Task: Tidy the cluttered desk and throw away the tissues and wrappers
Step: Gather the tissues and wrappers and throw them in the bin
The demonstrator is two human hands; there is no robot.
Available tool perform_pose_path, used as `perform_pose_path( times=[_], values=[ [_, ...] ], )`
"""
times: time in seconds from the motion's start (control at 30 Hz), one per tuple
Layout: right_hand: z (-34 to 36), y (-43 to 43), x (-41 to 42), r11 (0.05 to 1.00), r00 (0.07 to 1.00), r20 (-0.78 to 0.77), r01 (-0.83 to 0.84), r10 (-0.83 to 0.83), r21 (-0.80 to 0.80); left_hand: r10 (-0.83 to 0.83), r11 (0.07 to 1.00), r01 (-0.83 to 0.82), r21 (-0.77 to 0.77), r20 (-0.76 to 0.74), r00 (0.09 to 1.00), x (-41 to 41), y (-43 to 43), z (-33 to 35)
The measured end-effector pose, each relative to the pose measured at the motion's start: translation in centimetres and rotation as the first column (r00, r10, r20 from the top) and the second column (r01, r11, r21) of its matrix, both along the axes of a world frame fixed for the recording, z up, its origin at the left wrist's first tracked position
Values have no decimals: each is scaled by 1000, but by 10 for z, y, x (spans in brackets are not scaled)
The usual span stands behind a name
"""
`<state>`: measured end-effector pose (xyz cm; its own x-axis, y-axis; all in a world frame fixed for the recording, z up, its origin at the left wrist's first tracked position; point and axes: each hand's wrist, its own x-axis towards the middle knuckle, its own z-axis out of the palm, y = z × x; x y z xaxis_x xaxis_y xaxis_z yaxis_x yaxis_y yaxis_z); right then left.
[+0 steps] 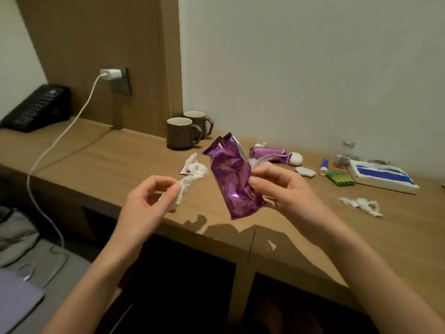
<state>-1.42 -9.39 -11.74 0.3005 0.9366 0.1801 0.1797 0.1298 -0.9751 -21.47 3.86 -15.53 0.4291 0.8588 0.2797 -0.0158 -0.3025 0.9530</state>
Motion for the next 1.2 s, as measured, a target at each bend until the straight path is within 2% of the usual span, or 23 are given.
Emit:
perform_pose_path(
  times=[0.27, 0.43, 0.53, 0.63, 0.8, 1.0, 1.1, 1.13, 1.2],
  values=[
    [-65, 11, -70, 930, 954, -96, -298, 283, -217, 75, 987, -82, -141, -48, 996, -95, -5, -69],
    [-117, 28, -95, 855, 938, -70, -339, 340, -393, 99, 953, -151, -262, -202, 974, -129, 6, -136],
    [-160, 42, -100, 776, 918, -63, -367, 392, -512, 42, 923, -154, -352, -306, 951, -140, 14, -178],
    [-210, 59, -99, 702, 933, -151, -346, 326, -623, -6, 896, -192, -400, -442, 897, -147, 31, -228],
    [-287, 84, -103, 618, 964, -93, -233, 251, -750, -113, 824, -279, -493, -625, 773, -142, 55, -296],
    [-356, 100, -117, 543, 986, -165, -145, 11, -827, -232, 684, -352, -639, -648, 726, -131, 65, -359],
    [-372, 105, -125, 518, 988, -156, -126, -15, -846, -228, 619, -386, -684, -627, 745, -115, 54, -359],
    [-375, 105, -127, 515, 990, -140, -116, -8, -849, -267, 611, -358, -706, -610, 746, -112, 50, -358],
    [-379, 104, -127, 535, 994, -104, -95, 13, -840, -370, 650, -281, -706, -618, 694, -110, 47, -356]
  ],
)
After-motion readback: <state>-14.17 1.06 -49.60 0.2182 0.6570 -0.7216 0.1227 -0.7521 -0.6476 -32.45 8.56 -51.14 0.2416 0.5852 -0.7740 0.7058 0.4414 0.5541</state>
